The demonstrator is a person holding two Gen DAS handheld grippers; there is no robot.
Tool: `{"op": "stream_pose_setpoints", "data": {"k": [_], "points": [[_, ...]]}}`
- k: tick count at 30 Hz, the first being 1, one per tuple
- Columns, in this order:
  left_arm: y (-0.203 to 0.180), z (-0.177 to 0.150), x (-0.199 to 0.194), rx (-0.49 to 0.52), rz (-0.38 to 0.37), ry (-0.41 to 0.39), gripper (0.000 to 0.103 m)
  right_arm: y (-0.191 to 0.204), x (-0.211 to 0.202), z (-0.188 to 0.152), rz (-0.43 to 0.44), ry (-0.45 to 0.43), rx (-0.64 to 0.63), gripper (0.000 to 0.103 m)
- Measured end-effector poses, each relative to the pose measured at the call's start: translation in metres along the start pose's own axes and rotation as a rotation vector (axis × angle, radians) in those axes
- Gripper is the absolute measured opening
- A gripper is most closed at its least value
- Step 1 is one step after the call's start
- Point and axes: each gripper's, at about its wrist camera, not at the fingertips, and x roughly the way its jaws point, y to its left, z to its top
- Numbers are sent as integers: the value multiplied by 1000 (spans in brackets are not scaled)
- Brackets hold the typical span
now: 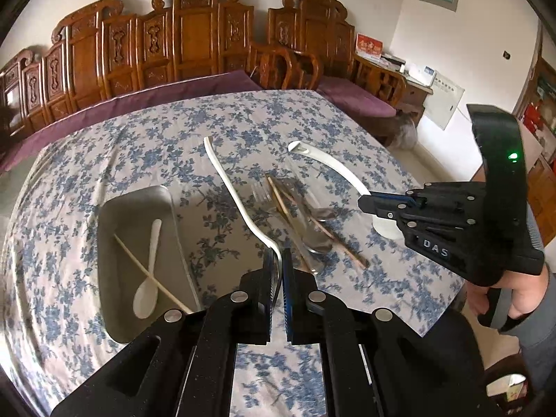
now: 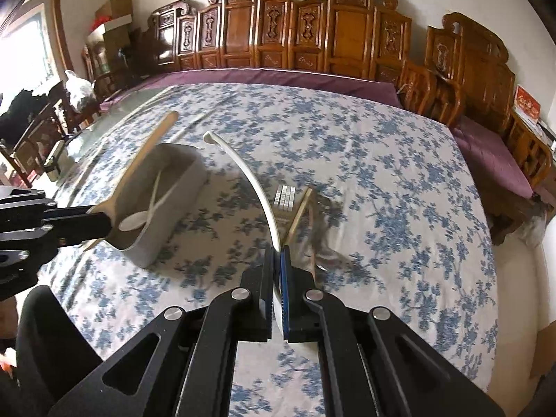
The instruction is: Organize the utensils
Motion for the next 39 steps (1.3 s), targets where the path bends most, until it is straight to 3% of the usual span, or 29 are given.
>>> {"op": "stream_pose_setpoints", "data": {"k": [17, 27, 34, 39], "points": [[87, -15, 39, -57, 85, 129, 4, 52, 40, 9, 85, 35, -16, 4], [120, -19, 65, -89, 123, 181, 4, 71, 55, 12, 110, 53, -25, 4], [133, -29, 53, -114, 145, 157, 20, 80, 59, 15, 116, 58, -28, 4], [141, -37, 27, -127, 160, 112, 40, 90, 60, 20, 135, 54, -11, 4]]}}
